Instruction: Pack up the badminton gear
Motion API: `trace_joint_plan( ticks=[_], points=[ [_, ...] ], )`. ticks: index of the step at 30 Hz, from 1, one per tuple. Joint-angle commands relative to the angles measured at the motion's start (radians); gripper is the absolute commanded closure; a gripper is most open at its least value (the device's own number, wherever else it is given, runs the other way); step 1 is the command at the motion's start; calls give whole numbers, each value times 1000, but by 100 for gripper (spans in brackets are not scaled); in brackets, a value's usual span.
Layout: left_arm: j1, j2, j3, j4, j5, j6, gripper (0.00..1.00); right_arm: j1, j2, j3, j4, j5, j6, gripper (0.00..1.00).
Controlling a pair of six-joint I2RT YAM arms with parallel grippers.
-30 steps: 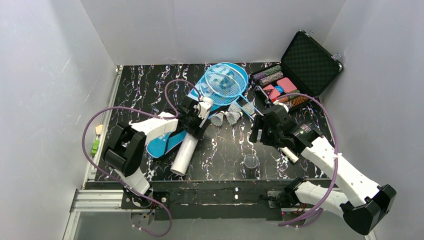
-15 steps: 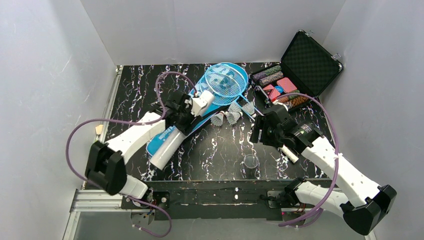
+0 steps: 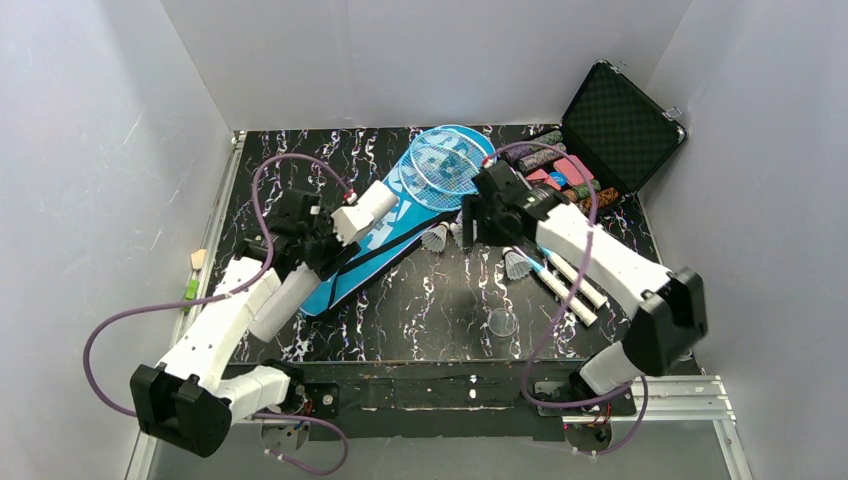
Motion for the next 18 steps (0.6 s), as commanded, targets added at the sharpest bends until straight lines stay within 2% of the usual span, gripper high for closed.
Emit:
trace_joint_plan(
  ticks=[1,6,12,18],
  points=[
    [83,-89,-53,-58,78,147,68,10,142,157,102,10,-116,20],
    [260,-162,-170,-29,194,369,72,30,303,245,178,25,-185,22],
    [390,-100,-118,-169,387,548,83,85,404,252,264,77,-263,24],
    [399,-37,-96,-174,472,575,85,103,484,295,272,118,-294,26]
  ],
)
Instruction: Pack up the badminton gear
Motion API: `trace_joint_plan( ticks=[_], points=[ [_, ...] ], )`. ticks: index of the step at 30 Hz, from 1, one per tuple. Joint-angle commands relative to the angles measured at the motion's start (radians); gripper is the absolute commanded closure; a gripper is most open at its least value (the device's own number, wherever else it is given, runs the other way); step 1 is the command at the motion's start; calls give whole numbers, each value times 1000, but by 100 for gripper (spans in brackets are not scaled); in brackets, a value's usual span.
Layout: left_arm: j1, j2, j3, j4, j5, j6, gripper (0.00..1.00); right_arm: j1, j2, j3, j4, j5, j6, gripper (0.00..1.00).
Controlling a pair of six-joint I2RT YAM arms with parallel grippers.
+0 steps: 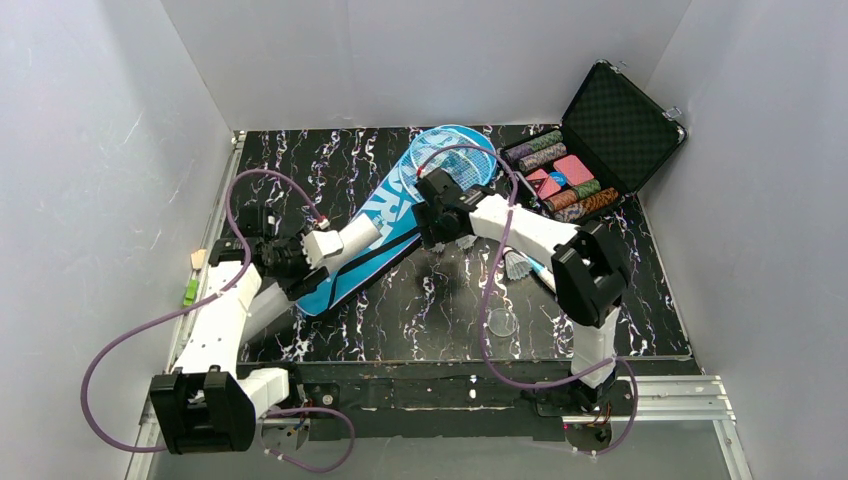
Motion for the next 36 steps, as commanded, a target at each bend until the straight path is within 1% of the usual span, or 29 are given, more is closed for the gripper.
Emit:
trace_joint_plan(
  ticks=[1,4,8,11,14,19,22,26,30,33,36],
  points=[
    [6,-2,45,-24,147,88,85,5,40,84,48,51,-48,27],
    [6,-52,15,-30,183,173,87,7,73,99,65,65,-59,28],
    [6,-130,-43,-18,216,258,87,9,116,136,52,113,-70,31],
    [6,-142,-58,-55,243,312,88,8,129,137,54,130,-80,33],
    [6,-122,-46,-96,276,332,90,8,131,127,61,131,-80,37],
    [5,-126,-47,-104,312,340,92,8,129,88,83,127,-73,42],
    [7,-142,-60,-100,324,351,92,8,130,70,95,114,-70,48],
    [6,-159,-80,-92,328,352,90,9,131,57,102,96,-57,63],
    [6,-170,-89,-96,337,351,88,10,121,44,101,101,-50,73],
    [6,-179,-96,-87,344,341,87,14,82,27,97,115,-50,83],
    [6,-190,-105,-78,353,339,87,22,5,-10,103,126,-50,94]
  ],
)
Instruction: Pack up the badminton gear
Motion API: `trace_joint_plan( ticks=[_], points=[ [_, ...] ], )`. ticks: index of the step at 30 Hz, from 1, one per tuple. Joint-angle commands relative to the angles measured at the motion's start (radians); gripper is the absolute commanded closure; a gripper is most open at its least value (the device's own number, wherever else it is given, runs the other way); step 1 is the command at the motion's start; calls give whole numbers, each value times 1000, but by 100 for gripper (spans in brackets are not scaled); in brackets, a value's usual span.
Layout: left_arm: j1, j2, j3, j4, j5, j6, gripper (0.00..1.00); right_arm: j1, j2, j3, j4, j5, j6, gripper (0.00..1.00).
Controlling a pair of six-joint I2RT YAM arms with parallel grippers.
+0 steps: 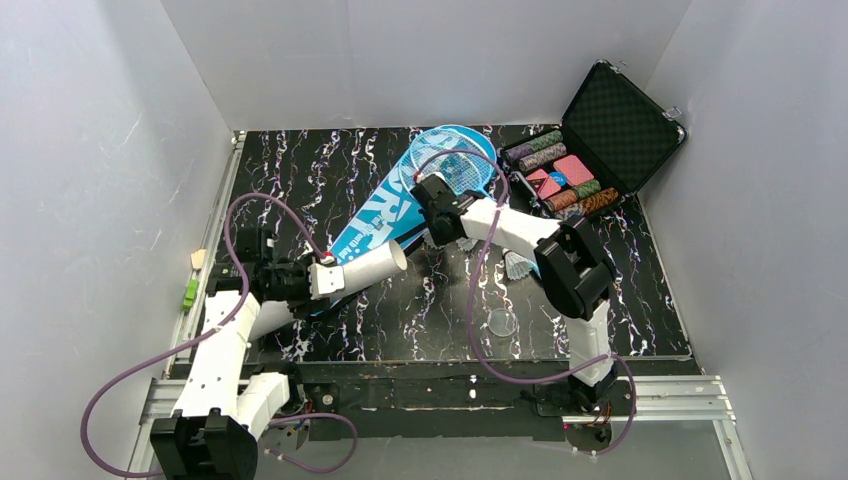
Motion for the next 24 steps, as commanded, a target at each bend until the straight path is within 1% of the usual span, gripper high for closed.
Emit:
trace_joint_plan(
  ticks=[1,2,7,10,12,14,18,21,24],
  points=[
    [6,-39,-15,21,59,10,87,13,-145,-46,22,29,10,97],
    [6,-46,-23,24,68,17,88,16,-180,-57,20,30,14,99],
    [6,-107,-94,23,114,93,84,29,-386,-159,17,-2,58,99],
    [5,-116,-106,44,122,83,83,34,-512,-233,20,-55,89,99],
    [5,-101,-95,29,128,80,83,35,-595,-279,16,-109,103,99],
    [6,-89,-84,4,135,97,83,34,-679,-317,5,-204,112,99],
    [5,-109,-99,-7,159,175,84,35,-860,-375,-48,-479,145,99],
    [7,-121,-98,-12,200,212,85,34,-1013,-449,-7,-698,189,99],
    [6,-96,-60,-45,233,248,85,34,-1080,-492,10,-859,238,99]
  ],
)
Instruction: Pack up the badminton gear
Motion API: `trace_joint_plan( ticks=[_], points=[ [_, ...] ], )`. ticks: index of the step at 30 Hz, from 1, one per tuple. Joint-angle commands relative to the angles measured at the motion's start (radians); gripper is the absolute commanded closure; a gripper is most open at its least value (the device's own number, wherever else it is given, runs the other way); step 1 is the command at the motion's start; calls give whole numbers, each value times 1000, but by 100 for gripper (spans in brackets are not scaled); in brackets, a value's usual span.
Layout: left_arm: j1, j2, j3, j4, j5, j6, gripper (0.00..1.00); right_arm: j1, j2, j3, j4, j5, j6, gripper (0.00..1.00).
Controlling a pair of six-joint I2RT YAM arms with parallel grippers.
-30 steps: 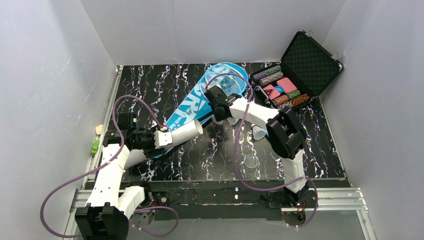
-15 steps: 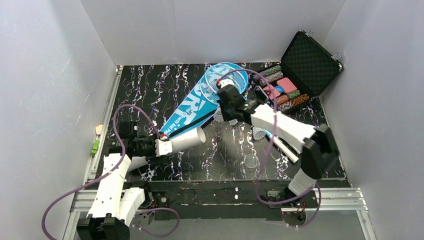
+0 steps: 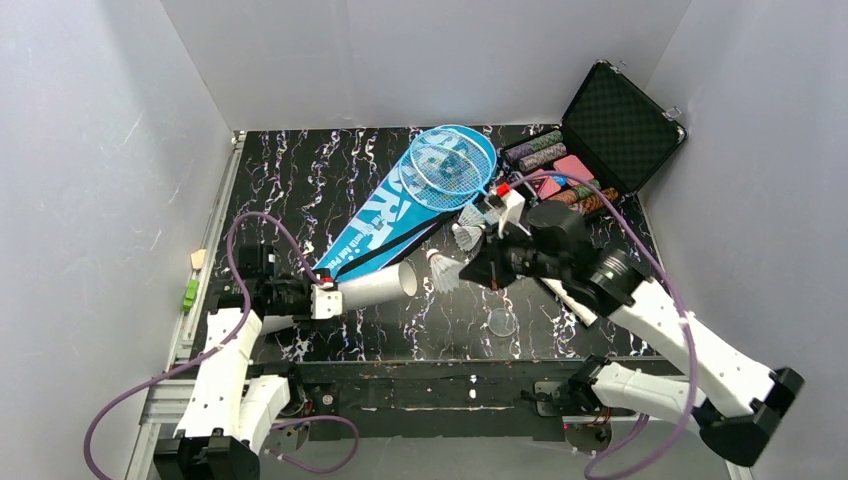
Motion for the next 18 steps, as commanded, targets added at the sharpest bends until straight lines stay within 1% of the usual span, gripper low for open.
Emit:
trace_joint_plan(
  ticks=[1,3,5,10,18],
  points=[
    [6,22,60,-58,118,111,85,2,-99,-48,41,-360,90,99],
    [7,50,89,-122,134,170,86,2,-120,-65,67,-437,115,99],
    [5,76,113,-179,147,223,87,2,-130,-74,89,-473,136,99],
    [6,67,133,-205,190,262,88,2,-88,-67,85,-504,145,99],
    [5,47,128,-259,161,353,88,5,-3,-14,79,-516,149,99]
  ],
)
